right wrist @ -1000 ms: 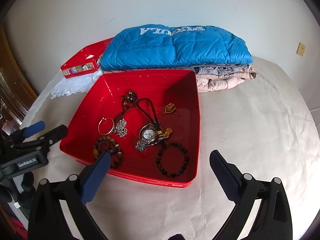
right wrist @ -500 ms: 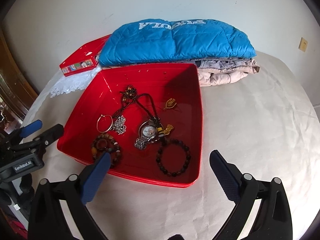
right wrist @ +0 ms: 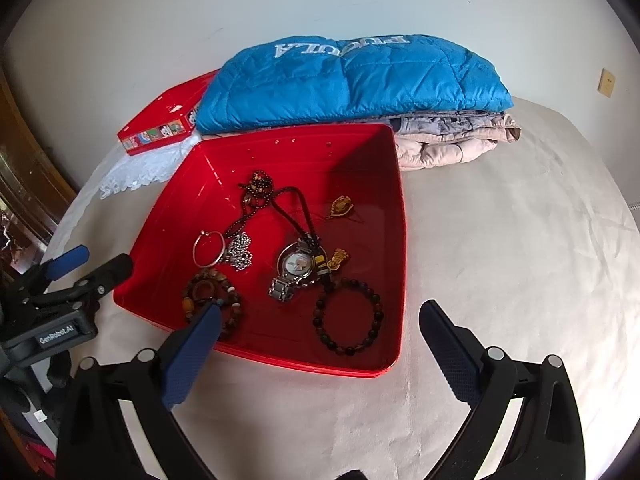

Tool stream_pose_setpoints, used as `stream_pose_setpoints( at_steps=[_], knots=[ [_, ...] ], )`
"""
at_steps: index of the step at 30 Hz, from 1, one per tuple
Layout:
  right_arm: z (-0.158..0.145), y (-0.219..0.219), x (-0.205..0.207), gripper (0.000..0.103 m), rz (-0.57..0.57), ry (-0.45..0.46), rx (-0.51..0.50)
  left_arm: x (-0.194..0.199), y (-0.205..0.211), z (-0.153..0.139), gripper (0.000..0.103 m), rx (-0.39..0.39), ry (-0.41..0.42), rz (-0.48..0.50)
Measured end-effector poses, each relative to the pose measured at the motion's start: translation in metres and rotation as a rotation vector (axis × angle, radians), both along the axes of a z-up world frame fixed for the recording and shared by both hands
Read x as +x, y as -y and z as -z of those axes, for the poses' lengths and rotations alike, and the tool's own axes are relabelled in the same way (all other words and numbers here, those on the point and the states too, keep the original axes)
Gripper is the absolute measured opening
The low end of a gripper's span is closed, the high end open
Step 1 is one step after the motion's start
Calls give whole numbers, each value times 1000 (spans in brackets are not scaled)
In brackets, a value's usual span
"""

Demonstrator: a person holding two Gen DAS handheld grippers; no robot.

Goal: Organize jewelry

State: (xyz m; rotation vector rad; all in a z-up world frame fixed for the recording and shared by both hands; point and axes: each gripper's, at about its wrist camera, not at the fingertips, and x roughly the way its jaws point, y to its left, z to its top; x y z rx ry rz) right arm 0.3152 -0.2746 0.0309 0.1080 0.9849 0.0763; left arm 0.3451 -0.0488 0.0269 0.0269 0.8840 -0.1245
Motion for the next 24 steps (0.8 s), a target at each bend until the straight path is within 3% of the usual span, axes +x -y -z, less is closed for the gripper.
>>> stream_pose_setpoints(
  at_steps=[24],
  knots=[
    [2, -2, 0, 99, -10, 3, -1, 5, 0, 5, 100, 0, -15, 1]
  ],
)
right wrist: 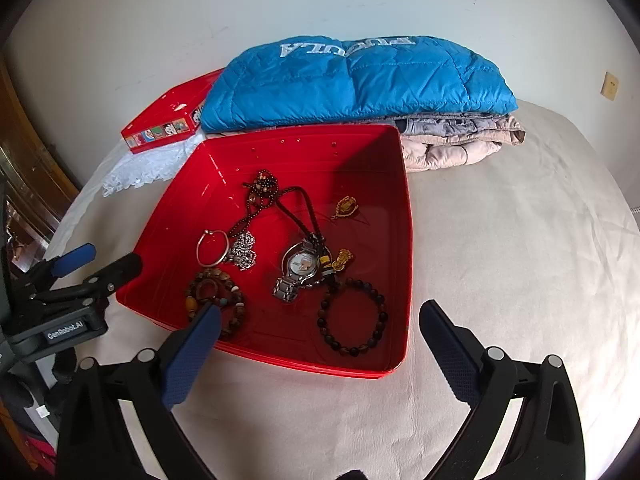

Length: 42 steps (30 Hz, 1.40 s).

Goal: Organize jewelry

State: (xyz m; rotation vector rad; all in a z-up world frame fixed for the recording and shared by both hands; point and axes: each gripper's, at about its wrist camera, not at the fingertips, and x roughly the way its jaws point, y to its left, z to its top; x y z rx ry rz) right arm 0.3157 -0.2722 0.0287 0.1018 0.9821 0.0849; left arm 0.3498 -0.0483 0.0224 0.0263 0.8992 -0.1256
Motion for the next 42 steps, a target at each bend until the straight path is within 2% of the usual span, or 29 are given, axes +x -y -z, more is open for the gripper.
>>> stream_pose_setpoints(
  at_steps=[42],
  knots=[
    [5, -1, 2, 99, -9, -14, -3, 3, 0, 5, 99, -2, -21, 10]
  ],
)
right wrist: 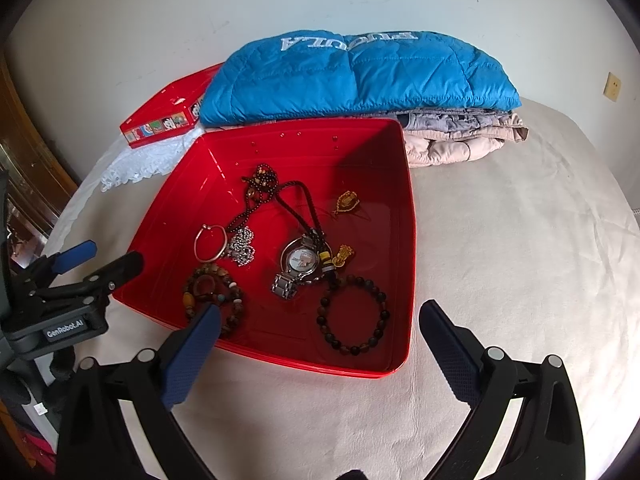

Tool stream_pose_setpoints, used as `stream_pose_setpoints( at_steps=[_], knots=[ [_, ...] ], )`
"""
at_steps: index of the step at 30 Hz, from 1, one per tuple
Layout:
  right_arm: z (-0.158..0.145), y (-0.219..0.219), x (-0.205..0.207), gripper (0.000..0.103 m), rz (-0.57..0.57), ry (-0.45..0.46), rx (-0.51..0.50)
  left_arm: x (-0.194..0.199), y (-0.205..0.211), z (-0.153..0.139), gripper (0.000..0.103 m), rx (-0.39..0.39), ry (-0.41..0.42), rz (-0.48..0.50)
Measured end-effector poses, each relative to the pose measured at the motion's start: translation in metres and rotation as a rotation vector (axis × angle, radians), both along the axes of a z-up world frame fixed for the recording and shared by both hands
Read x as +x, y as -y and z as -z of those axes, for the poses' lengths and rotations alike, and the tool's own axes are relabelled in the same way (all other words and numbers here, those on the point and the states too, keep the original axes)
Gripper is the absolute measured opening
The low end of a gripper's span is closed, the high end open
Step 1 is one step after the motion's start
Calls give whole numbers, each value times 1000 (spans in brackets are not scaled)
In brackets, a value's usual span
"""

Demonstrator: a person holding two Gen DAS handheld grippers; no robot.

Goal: Organize jewelry

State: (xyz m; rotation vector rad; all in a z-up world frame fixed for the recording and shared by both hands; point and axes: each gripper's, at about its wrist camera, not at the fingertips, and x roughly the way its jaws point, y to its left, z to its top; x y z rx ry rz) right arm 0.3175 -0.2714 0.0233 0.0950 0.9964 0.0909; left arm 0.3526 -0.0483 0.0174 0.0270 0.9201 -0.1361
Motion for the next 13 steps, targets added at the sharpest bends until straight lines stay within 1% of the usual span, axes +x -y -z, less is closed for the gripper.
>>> stream_pose_setpoints(
  at_steps=[13],
  knots=[
    [1, 0, 1, 99, -3, -4, 1, 2, 0, 2, 99, -5, -10, 4]
  ],
)
